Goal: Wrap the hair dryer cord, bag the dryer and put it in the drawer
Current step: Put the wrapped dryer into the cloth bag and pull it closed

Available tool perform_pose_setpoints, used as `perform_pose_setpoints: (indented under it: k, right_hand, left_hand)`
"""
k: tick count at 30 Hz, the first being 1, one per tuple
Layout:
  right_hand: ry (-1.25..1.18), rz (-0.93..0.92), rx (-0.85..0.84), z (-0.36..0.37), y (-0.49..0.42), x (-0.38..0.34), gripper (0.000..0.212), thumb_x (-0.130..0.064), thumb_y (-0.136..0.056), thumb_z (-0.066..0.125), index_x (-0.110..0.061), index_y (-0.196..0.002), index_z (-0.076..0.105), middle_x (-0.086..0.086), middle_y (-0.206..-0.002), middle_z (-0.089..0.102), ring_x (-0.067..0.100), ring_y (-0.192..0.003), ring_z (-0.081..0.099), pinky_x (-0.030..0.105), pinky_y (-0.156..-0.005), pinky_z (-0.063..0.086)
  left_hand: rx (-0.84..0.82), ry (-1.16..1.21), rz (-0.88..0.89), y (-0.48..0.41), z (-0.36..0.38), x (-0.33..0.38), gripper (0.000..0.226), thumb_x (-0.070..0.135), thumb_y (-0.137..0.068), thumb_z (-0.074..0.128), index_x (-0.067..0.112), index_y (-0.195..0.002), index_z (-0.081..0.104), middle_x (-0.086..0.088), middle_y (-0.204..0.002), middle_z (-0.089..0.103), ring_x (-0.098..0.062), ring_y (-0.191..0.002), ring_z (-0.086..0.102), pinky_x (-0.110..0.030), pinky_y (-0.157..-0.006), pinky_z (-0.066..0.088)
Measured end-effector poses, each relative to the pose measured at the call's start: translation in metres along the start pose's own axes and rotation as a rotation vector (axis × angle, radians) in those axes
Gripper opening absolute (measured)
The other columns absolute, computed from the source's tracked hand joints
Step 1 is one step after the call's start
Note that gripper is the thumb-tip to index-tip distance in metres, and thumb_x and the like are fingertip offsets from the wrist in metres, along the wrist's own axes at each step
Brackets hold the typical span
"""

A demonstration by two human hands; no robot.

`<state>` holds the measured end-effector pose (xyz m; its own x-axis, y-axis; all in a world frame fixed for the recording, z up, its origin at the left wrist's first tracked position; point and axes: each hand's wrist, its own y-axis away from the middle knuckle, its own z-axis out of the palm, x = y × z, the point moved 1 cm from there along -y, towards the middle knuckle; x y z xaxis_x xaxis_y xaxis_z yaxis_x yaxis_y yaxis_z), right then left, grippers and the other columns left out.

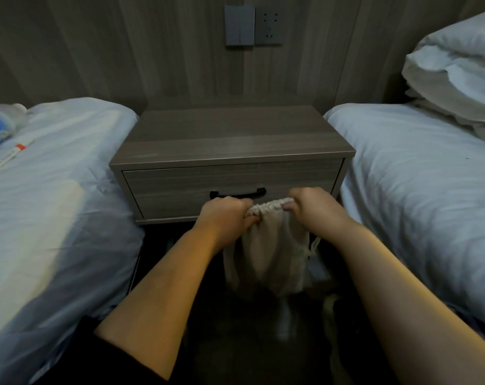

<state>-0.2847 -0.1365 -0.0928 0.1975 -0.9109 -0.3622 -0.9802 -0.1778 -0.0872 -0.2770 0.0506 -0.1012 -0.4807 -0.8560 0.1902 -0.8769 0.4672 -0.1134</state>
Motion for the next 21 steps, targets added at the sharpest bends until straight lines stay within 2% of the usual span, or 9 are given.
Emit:
perform_pose_setpoints:
  k: [3, 7, 10, 14, 18, 21]
  right_hand:
    - [0.056, -0.059, 0.150, -0.001, 0.004, -0.002, 0.030, -0.027, -0.093, 0.048, -0.024, -0.066, 0.034, -0.007, -0.062, 0.040, 0.020, -0.064, 0.042, 0.029, -0.053, 0.027]
    - [0.112, -0.086, 0.287, -0.004, 0.006, -0.001, 0.022, -0.033, -0.091, 0.048, -0.019, -0.074, 0.044, 0.008, -0.075, 0.061, 0.034, -0.076, 0.057, 0.032, -0.060, 0.032]
    - [0.117, -0.035, 0.306, -0.005, 0.004, 0.000, 0.030, -0.040, -0.087, 0.054, -0.018, -0.067, 0.046, 0.009, -0.074, 0.062, 0.033, -0.079, 0.059, 0.031, -0.060, 0.036]
    - [0.134, 0.078, 0.222, -0.001, -0.001, 0.010, 0.047, -0.046, -0.079, 0.064, -0.016, -0.055, 0.036, 0.003, -0.063, 0.046, 0.034, -0.077, 0.059, 0.032, -0.061, 0.037]
    - [0.116, 0.267, 0.061, 0.001, -0.003, 0.016, 0.058, -0.055, -0.071, 0.069, -0.010, -0.051, 0.037, 0.003, -0.053, 0.040, 0.027, -0.063, 0.048, 0.032, -0.061, 0.036]
    - [-0.025, 0.311, -0.140, 0.002, -0.003, 0.021, 0.059, -0.055, -0.075, 0.066, -0.007, -0.047, 0.045, 0.004, -0.046, 0.044, 0.019, -0.048, 0.046, 0.030, -0.051, 0.034]
  left_hand:
    - [-0.019, 0.008, -0.076, -0.004, 0.000, -0.001, 0.036, 0.051, -0.088, 0.050, 0.017, -0.100, 0.056, -0.002, -0.093, 0.063, -0.015, -0.077, 0.052, -0.031, -0.065, 0.042]
    - [-0.141, 0.107, -0.225, -0.007, -0.008, -0.005, 0.043, 0.055, -0.077, 0.063, 0.015, -0.093, 0.062, 0.001, -0.087, 0.059, -0.017, -0.083, 0.056, -0.032, -0.068, 0.045]
    - [-0.188, 0.078, -0.291, -0.009, -0.012, -0.010, 0.041, 0.054, -0.075, 0.066, 0.014, -0.087, 0.064, -0.001, -0.082, 0.060, -0.019, -0.083, 0.058, -0.033, -0.070, 0.047]
    - [-0.220, 0.210, -0.391, -0.012, -0.017, -0.013, 0.033, 0.045, -0.087, 0.057, 0.013, -0.079, 0.063, -0.003, -0.074, 0.055, -0.019, -0.075, 0.054, -0.031, -0.069, 0.041]
    - [-0.014, 0.592, -0.421, -0.003, -0.012, -0.008, 0.027, 0.030, -0.089, 0.060, 0.012, -0.071, 0.068, -0.009, -0.077, 0.063, -0.024, -0.081, 0.060, -0.029, -0.075, 0.044]
    - [0.042, 0.794, -0.502, -0.002, -0.006, -0.008, 0.028, 0.027, -0.090, 0.058, 0.015, -0.065, 0.064, -0.016, -0.084, 0.066, -0.028, -0.084, 0.062, -0.040, -0.080, 0.050]
